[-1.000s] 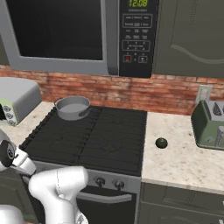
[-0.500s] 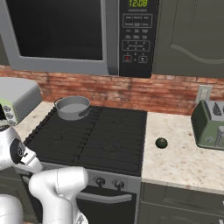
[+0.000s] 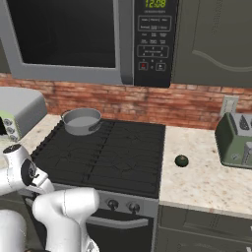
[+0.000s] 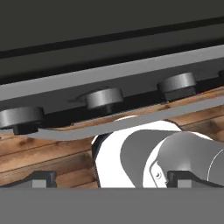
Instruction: Turn on the burner for the pot on the stove. Wait thirty seconds for the pot to heat up. Then add the squash to the pot.
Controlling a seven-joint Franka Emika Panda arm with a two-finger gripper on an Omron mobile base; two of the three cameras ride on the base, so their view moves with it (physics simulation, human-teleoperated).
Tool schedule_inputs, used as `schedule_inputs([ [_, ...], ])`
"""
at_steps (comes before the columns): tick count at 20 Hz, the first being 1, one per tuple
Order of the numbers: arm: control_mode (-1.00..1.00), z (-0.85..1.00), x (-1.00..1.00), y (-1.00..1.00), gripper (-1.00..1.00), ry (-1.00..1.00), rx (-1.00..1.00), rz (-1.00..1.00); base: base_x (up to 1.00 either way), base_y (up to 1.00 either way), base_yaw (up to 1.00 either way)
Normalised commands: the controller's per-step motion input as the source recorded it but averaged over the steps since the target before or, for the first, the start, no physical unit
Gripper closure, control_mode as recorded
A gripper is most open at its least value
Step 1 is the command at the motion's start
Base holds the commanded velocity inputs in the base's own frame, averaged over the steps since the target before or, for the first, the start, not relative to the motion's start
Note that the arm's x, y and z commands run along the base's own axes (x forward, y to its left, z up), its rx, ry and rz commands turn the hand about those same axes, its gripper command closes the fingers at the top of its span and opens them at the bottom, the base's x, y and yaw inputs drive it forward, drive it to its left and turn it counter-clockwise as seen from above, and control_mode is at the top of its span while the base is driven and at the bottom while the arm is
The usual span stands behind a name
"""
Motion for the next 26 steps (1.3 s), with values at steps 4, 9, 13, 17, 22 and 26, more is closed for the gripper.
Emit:
schedule_inputs([
  [4,-1.0,-0.44,0.18,0.0,-1.0,0.0,0.0,0.01,0.0,0.0,0.0],
  [9,-1.0,-0.32,0.17,0.0,-1.0,-0.02,0.0,0.09,0.0,0.0,0.0],
  [13,-1.0,-0.16,0.11,0.0,-1.0,-0.09,0.01,0.12,0.0,0.0,0.0],
  [17,-1.0,0.0,0.03,-0.06,-1.0,-0.07,0.01,0.04,0.0,0.0,0.0],
  [22,-1.0,-0.09,0.03,-0.25,-1.0,-0.04,0.0,0.0,0.0,0.0,0.0],
  [26,-1.0,-0.14,0.0,-0.47,-1.0,0.0,0.09,0.0,0.0,0.0,0.0],
])
